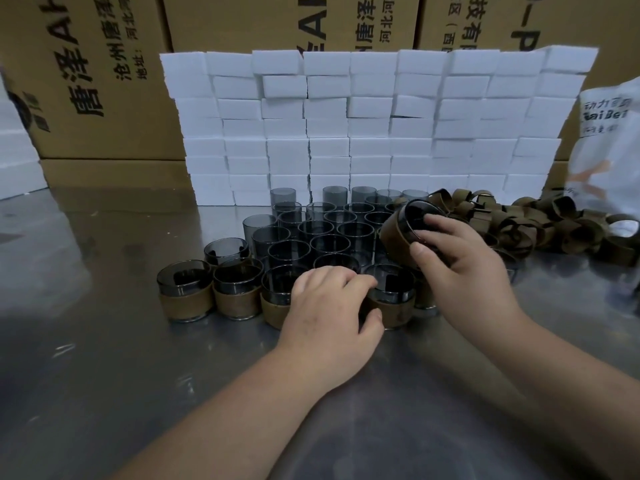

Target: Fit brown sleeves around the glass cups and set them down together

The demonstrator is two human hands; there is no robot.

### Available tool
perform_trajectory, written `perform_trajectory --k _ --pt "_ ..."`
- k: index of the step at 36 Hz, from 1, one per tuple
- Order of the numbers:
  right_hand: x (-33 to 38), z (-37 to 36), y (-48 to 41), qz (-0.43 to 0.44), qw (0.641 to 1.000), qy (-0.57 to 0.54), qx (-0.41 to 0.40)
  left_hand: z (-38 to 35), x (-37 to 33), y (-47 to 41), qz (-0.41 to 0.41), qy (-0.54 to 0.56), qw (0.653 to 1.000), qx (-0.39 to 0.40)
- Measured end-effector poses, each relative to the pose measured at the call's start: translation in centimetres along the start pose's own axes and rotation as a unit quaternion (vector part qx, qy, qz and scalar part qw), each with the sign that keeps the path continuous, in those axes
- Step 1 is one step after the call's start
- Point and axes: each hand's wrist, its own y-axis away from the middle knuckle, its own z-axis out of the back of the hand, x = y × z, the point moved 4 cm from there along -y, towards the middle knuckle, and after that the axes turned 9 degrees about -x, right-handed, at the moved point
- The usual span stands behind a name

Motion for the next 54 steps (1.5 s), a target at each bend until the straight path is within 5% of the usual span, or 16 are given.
perform_trajectory --k 11,17,26,29,33,37,44,54 --pt "1.2 -3.7 -3.7 0.045 0.984 0.113 0.129 -0.2 0.1 0.0 0.006 -0.002 1.0 0.006" --pt "0.3 -5.5 -4.2 -0.005 0.951 0.183 0.25 -0.3 0.3 0.0 0.005 -0.001 1.0 0.008" --pt "-0.5 -6.3 -3.8 -0.033 0.928 0.203 0.311 -0.5 0.4 0.0 0.003 0.002 1.0 0.007" --pt "0.2 -5.1 -3.7 -0.005 0.946 0.191 0.262 -0.4 0.5 0.0 0.001 -0.001 1.0 0.008" --pt "1.1 -1.1 -2.6 0.03 0.995 0.073 0.063 0.0 0.2 -0.1 0.0 0.001 1.0 0.003" --pt "-0.7 2.5 0.1 0.032 0.997 0.011 -0.063 1.0 0.3 -0.3 0.023 -0.043 0.997 -0.063" --pt "-6.3 3.0 0.7 -0.146 0.982 -0.048 -0.11 2.2 3.2 -0.8 0.152 -0.142 0.977 -0.047" --pt "-6.7 2.3 0.3 -0.136 0.985 -0.04 -0.096 2.2 6.1 -1.4 0.226 -0.166 0.96 0.017"
